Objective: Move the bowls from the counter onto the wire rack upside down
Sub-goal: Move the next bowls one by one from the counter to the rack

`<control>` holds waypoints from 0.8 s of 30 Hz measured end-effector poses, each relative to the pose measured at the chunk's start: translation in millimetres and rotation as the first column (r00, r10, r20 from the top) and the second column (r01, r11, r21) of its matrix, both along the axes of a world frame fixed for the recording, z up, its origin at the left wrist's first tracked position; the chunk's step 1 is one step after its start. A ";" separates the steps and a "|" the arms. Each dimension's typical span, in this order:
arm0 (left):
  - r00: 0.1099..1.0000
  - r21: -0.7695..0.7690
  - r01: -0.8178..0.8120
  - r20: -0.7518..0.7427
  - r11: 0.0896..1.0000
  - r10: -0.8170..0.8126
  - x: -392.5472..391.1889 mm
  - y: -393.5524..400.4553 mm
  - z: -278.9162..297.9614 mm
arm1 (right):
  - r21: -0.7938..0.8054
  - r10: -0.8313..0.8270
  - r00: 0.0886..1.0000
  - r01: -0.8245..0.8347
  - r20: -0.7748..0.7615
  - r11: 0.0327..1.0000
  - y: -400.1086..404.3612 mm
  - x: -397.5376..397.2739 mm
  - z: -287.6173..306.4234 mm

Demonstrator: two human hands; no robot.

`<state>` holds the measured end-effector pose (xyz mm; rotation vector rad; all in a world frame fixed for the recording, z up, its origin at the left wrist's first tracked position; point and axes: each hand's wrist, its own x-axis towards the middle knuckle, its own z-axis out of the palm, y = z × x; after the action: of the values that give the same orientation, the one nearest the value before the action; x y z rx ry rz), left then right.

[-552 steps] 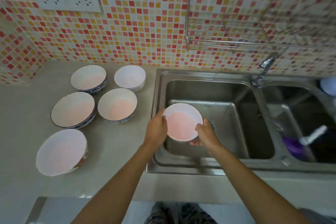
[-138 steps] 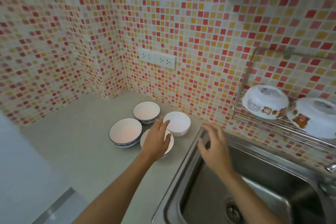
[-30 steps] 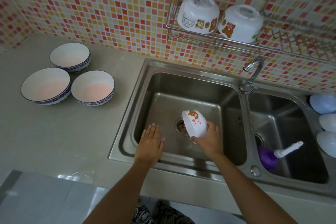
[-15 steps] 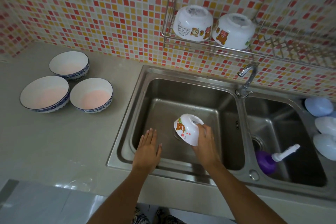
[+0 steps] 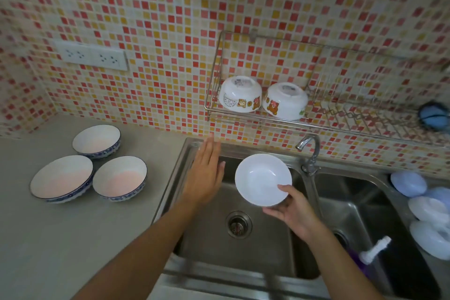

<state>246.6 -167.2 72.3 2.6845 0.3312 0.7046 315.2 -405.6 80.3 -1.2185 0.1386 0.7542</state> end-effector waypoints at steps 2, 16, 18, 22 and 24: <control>0.996 0.072 0.019 0.090 0.997 -0.025 20.9 4.1 34.4 | 0.065 0.015 1.000 -0.015 0.002 0.998 -2.4 3.6 18.4; 0.997 0.201 0.003 -0.073 0.980 0.012 75.2 53.7 59.6 | 0.341 -0.113 0.985 0.061 0.134 0.938 23.3 55.0 143.5; 0.995 0.203 0.004 -0.094 0.979 0.016 74.9 53.7 60.8 | 0.302 -0.155 0.965 0.086 0.213 0.949 36.6 67.4 154.5; 0.990 0.192 0.004 -0.141 0.981 0.024 73.1 52.2 61.9 | 0.074 -0.195 0.784 0.188 0.589 0.979 72.8 93.0 170.6; 0.988 0.200 -0.004 -0.152 0.980 0.035 72.7 51.1 62.9 | -0.072 -0.111 0.577 0.285 0.809 0.956 91.8 106.7 172.4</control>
<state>319.3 -116.1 135.1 2.9387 0.3433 0.5628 421.9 -313.8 252.7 -1.6017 -0.4117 -0.0775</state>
